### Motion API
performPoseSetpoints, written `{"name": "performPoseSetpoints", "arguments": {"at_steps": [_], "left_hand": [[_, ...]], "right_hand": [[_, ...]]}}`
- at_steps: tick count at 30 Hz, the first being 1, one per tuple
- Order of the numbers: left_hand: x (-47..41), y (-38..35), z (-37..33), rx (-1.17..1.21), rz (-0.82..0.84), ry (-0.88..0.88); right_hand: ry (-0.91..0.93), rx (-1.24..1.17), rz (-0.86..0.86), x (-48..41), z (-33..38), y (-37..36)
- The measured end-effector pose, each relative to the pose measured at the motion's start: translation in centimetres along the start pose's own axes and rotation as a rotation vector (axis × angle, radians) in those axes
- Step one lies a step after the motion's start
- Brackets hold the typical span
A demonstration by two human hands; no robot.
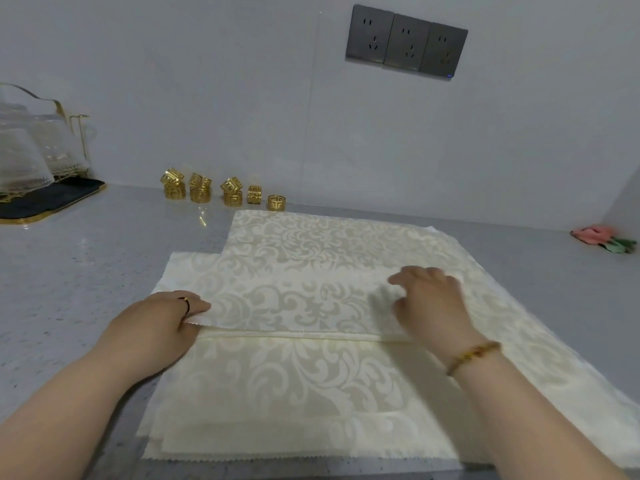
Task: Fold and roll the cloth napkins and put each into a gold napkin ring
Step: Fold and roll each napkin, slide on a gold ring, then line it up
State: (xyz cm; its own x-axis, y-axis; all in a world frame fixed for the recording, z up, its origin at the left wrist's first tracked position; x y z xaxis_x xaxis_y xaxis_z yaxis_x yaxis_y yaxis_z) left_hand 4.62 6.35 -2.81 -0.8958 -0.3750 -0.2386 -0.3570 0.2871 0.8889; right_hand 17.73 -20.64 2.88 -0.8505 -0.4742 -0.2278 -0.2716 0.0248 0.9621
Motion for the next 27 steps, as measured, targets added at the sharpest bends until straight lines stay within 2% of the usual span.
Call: {"name": "performPoseSetpoints", "arguments": {"at_steps": [3,5,8,11,14,15,18,22,27], "left_hand": [[0.4,0.3,0.0,0.07,0.024,0.007],[0.7,0.4,0.2,0.11,0.075,0.006],[1.5,0.4,-0.1,0.184,0.154,0.027],[0.9,1.2,-1.1,0.278,0.137,0.063],[-1.9,1.3,-2.4,0.123,0.073,0.063],[-3.3,1.0,-3.2,0.095,0.048,0.003],[-6.9,-0.8,-5.2,0.059,0.105,-0.127],[-9.2,-4.0,-4.9,-0.068,0.29,-0.038],[-9.9,-4.1,-3.3,-0.106,0.316,0.063]], "right_hand": [[0.136,-0.195,0.063,-2.9,4.9,-1.9],[0.197,-0.28,0.181,-4.4,7.8,-3.5],[0.25,-0.258,0.3,-5.6,9.8,-5.4],[0.264,-0.25,0.305,-5.8,9.4,-6.0],[0.275,-0.246,0.292,-5.6,9.4,-6.1],[0.275,-0.246,0.294,-5.6,9.4,-6.1],[0.283,-0.236,0.284,-5.5,9.4,-6.0],[0.293,-0.232,0.28,-5.5,9.4,-6.1],[0.302,-0.237,0.296,-5.6,9.4,-6.2]]}}
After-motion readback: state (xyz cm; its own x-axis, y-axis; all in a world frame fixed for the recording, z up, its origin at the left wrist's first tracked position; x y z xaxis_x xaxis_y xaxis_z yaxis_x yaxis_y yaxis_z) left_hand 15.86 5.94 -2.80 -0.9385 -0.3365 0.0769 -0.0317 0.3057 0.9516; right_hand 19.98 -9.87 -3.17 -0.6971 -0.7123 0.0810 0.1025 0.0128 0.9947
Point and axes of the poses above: each hand's wrist, its own x-axis away from the middle knuckle, its own y-axis out of the back of the hand, z = x × y, the point moved 2 cm from there along -x, towards the middle knuckle, and after that the axes turned 8 degrees about x, right-handed, at the moved point
